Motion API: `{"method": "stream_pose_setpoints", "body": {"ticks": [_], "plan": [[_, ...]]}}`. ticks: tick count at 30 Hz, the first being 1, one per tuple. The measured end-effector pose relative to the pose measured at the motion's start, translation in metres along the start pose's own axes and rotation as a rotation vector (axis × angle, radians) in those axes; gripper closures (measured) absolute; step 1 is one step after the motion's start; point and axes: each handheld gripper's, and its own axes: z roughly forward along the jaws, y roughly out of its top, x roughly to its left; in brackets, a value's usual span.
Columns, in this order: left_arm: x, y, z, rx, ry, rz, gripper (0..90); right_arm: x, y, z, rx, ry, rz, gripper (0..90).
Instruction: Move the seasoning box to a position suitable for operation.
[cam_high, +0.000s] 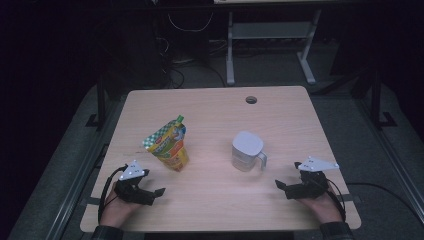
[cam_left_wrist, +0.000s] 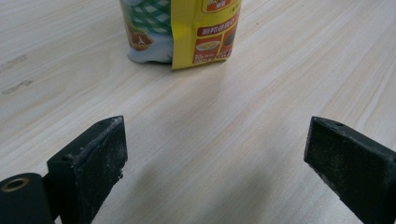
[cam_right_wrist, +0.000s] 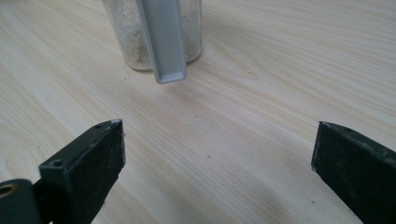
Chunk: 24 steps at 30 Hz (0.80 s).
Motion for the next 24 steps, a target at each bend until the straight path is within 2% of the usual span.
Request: {"method": "stream_pose_setpoints", "body": {"ticks": [2, 8, 13, 15, 19, 24], "plan": [[-0.001, 0.000, -0.001, -0.012, 0.001, -0.012, 5.6, 0.000, 0.000, -0.001, -0.006, 0.004, 0.000, 3.5], [0.000, 0.001, -0.002, -0.014, 0.004, -0.001, 5.6, 0.001, 0.001, -0.003, -0.011, 0.013, -0.006, 3.8], [0.000, 0.000, -0.002, -0.023, 0.002, -0.013, 5.6, 0.002, 0.003, -0.002, -0.004, 0.029, -0.014, 4.7], [0.001, 0.000, -0.002, -0.021, 0.000, -0.017, 5.6, 0.003, 0.004, -0.003, 0.010, 0.048, -0.010, 5.4], [0.000, 0.000, -0.002, -0.026, -0.004, -0.019, 5.6, 0.006, 0.012, -0.001, 0.011, 0.080, -0.041, 6.2], [0.000, 0.001, -0.002, -0.019, -0.008, -0.006, 5.6, 0.006, 0.017, 0.001, 0.012, 0.097, -0.039, 7.1]]}}
